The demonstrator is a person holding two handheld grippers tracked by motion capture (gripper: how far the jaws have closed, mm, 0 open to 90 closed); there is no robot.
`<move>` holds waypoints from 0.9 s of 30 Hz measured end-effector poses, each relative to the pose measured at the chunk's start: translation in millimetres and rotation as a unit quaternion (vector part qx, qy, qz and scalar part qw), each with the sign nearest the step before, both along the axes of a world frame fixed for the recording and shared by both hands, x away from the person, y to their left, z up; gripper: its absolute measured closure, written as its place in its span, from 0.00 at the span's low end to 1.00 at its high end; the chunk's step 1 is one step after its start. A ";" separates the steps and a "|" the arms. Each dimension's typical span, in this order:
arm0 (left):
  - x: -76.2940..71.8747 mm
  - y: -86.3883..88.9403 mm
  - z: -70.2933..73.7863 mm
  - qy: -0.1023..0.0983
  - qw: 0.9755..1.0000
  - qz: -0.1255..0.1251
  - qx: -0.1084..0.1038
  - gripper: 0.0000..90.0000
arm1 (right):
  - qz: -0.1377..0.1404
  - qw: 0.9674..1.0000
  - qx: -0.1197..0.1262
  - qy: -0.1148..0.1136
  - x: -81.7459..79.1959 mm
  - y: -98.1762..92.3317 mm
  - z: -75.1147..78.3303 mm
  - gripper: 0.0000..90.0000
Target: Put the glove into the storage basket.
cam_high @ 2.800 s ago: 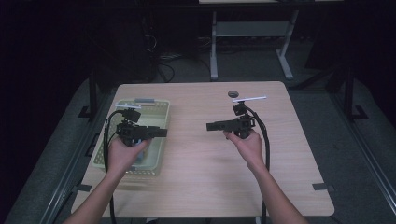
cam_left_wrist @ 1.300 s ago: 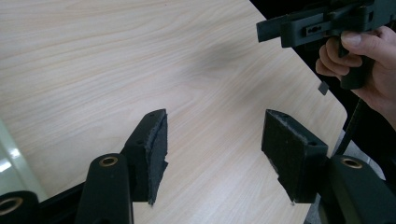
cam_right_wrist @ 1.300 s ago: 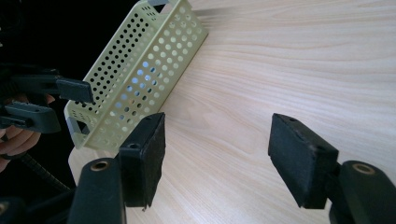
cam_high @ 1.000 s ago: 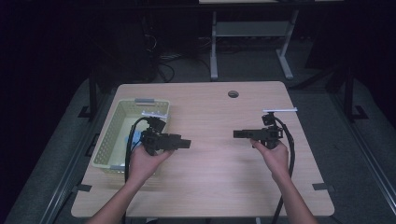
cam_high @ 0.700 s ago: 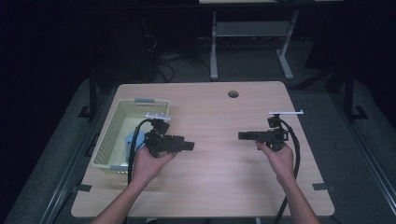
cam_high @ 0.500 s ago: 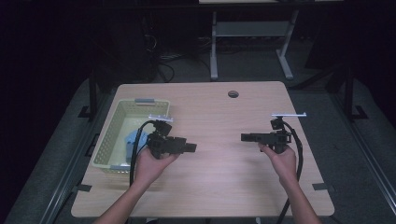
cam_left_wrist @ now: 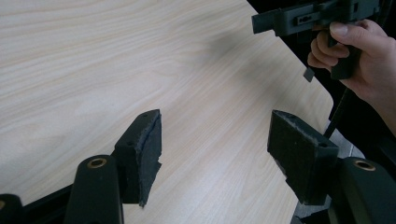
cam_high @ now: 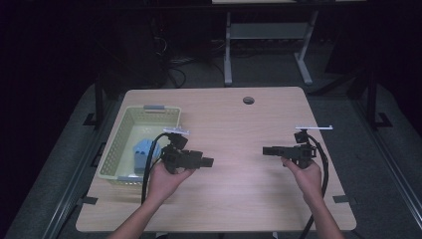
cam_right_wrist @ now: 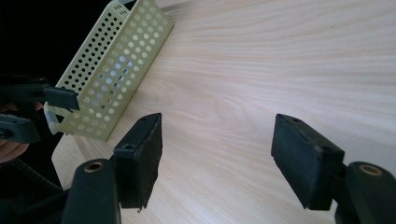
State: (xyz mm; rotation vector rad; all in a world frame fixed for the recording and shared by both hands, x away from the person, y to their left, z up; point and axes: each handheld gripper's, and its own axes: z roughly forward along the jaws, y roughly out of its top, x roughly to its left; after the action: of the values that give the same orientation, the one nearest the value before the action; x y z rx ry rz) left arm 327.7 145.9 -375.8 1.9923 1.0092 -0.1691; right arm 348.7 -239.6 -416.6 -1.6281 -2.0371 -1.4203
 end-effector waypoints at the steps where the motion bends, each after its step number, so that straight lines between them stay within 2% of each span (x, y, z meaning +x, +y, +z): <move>1: -0.9 -1.2 -1.4 0.002 1.000 0.001 -0.002 0.39 | -0.001 1.000 -0.001 0.002 -0.5 -1.1 -1.3 0.37; 19: -10.0 -9.7 -17.5 0.011 1.000 -0.011 -0.009 0.36 | -0.009 1.000 -0.001 0.011 -13.9 -19.8 -16.8 0.36; 27: -17.1 -10.0 -27.9 0.013 1.000 -0.014 -0.010 0.36 | -0.009 1.000 -0.002 0.013 -26.8 -27.4 -23.9 0.36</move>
State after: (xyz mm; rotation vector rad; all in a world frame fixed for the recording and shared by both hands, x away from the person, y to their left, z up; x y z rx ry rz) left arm 310.7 135.9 -403.7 1.9907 0.9926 -0.2189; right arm 322.0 -267.0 -440.4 -1.6623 -2.0177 -1.3931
